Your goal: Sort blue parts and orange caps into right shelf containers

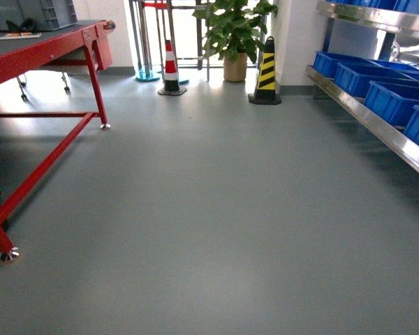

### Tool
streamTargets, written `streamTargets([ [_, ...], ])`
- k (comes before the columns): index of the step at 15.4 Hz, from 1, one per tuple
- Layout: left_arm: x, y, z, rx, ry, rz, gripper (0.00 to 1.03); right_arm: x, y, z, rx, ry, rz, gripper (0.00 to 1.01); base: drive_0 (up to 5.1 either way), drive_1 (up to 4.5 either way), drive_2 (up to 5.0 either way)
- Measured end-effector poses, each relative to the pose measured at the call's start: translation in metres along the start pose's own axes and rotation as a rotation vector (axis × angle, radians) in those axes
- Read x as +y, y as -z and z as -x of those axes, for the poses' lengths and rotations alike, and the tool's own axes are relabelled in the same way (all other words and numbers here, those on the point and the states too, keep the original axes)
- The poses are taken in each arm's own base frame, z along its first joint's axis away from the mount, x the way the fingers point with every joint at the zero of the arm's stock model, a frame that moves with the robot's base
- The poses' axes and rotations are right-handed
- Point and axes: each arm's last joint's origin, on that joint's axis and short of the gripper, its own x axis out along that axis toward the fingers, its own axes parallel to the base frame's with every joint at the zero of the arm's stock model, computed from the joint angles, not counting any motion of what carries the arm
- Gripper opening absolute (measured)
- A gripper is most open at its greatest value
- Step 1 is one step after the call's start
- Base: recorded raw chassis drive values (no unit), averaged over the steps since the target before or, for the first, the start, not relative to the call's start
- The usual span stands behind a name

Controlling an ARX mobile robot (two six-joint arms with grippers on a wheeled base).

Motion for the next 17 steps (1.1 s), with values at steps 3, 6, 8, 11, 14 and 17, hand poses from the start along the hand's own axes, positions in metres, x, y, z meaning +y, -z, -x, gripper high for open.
streamTargets([
  [3, 0.001, 0.0007, -0.0001, 0.005, -0.007, 0.001, 0.44, 0.0006, 0.0001, 0.0002, 0.001, -0.006, 0.001, 0.43, 0.0, 4.38, -4.3],
  [6, 0.001, 0.0004, -0.0001, 0.003, -0.008, 0.001, 0.44, 0.0006, -0.0005, 0.0002, -0.005, -0.005, 0.001, 0.43, 0.1, 4.42, -4.3],
  [8, 0.001, 0.0006, -0.0001, 0.005, -0.008, 0.001, 0.44, 0.0005, -0.0006, 0.0002, -0.005, -0.005, 0.001, 0.43, 0.1, 4.4, -4.3],
  [11, 0.0011, 0.0011, -0.0001, 0.009, -0.008, 0.001, 0.44, 0.0005, 0.0, -0.0001, 0.001, -0.006, 0.001, 0.43, 0.1, 4.41, -4.3],
  [14, 0.0011, 0.0003, 0.0, 0.002, -0.009, 0.001, 0.44, 0.0003, -0.0001, -0.0001, 0.0, -0.004, 0.0, 0.43, 0.1, 4.4, -4.3],
  [17, 0.0017, 0.001, -0.0005, 0.008, -0.011, 0.002, 0.44, 0.0018, 0.0008, -0.0012, 0.007, -0.009, 0.003, 0.43, -1.4, -1.36, -1.4],
])
